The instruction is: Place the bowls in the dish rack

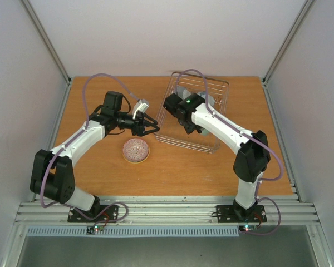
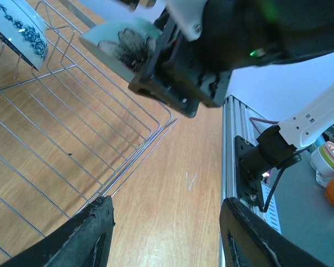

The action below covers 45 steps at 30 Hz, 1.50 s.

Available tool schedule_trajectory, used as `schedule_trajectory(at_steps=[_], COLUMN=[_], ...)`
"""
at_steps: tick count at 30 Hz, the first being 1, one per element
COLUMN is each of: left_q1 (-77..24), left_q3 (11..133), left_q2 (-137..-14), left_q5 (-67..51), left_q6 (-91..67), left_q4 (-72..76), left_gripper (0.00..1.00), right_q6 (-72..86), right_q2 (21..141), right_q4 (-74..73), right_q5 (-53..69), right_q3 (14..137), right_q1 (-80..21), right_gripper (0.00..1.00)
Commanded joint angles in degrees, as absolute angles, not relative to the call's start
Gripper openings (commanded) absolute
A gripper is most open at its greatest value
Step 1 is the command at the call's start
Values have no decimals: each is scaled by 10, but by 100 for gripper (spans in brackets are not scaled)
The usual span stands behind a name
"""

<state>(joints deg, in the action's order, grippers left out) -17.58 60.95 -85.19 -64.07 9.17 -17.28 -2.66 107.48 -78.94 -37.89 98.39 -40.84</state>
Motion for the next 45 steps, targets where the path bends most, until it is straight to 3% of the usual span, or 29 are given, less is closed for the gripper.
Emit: schedule_trajectory(at_steps=[1,19,21,24,28,34,45], left_q1=[-174,-173,-174,-174,-173,-173,-173], left_q3=[604,604,604,604,604,605,604], left_q2=[-831,-832,-834,-837,-841,-845,-847], left_q5=[-651,-653,-653,-654,-654,-654,-645], left_q6=[86,86,86,86,88,88,91], left_q4=[-149,-149,-149,-149,-148,-148,-149], left_gripper=[53,53,53,53,53,53,53], right_q6=[-16,-10,-7,-4,-8,-15,-32], right_q2=[1086,1207,1213,1209,1191,1179,1128], right_q4=[-787,-761,-758,-747,-719,-692,-633], right_q5=[-396,-382,-379,-372,-356,-344,-314], right_q3=[969,961,960,953,939,934,915], right_q1=[-395,-358,-358,-357,-359,-360,-363], right_gripper=[18,20,28,53,67,97,99])
